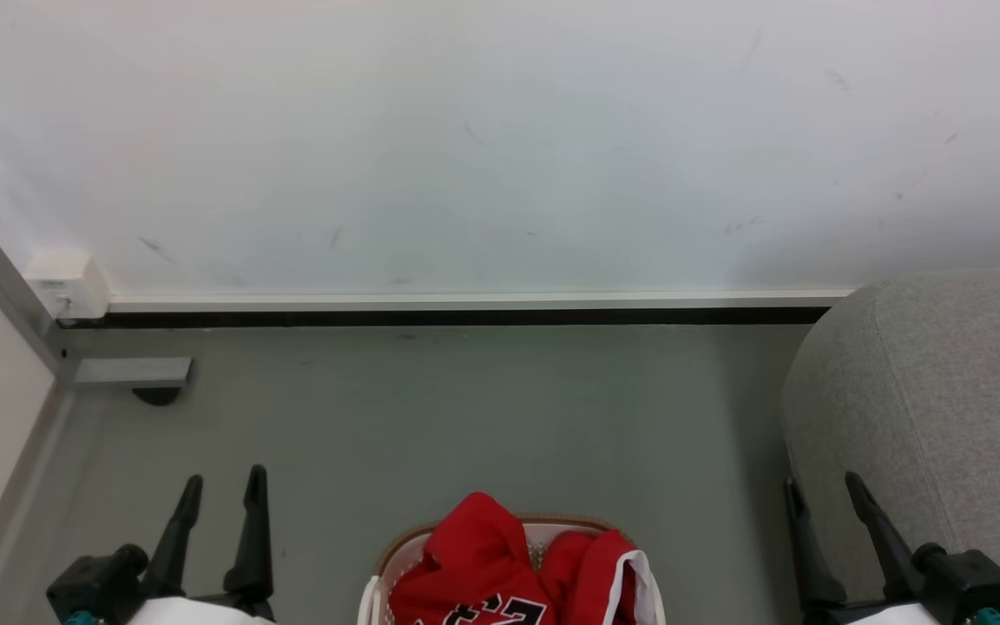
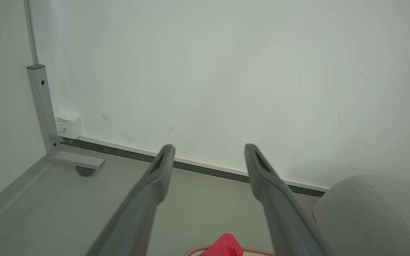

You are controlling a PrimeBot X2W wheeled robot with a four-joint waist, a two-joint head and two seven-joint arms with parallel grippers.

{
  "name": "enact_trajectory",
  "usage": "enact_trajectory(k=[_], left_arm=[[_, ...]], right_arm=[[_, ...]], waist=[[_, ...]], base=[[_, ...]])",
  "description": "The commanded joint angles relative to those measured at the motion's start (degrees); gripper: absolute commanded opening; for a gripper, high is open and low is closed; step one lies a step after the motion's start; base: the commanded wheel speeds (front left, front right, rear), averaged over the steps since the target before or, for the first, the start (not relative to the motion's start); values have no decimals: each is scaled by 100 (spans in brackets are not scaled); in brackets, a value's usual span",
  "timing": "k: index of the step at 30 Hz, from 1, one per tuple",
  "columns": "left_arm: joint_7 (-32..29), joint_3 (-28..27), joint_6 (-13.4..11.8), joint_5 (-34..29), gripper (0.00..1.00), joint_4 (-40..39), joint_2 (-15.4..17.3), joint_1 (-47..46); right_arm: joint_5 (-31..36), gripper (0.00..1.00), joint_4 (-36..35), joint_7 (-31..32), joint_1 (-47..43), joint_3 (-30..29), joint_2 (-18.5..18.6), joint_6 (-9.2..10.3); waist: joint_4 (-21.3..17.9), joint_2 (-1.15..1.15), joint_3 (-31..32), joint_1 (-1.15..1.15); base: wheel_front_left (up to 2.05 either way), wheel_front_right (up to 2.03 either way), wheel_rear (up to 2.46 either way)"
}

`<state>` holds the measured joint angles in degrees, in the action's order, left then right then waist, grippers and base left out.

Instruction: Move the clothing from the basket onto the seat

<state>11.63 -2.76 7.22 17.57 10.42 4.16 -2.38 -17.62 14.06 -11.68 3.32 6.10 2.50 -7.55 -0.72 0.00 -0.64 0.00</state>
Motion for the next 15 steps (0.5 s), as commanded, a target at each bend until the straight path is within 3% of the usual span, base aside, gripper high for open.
enact_trajectory(k=[1, 15], left_arm=[[44, -16, 21, -106, 100, -41, -4, -54], [213, 23, 33, -539, 100, -24, 1, -71]], right_arm=[[111, 100, -54, -39, 34, 14, 53, 9], [614, 100, -49, -208, 38, 75, 56, 10]], waist=[[-2, 0, -1, 0], [-19, 0, -23, 0]], base=[[0, 0, 0], [0, 0, 0]])
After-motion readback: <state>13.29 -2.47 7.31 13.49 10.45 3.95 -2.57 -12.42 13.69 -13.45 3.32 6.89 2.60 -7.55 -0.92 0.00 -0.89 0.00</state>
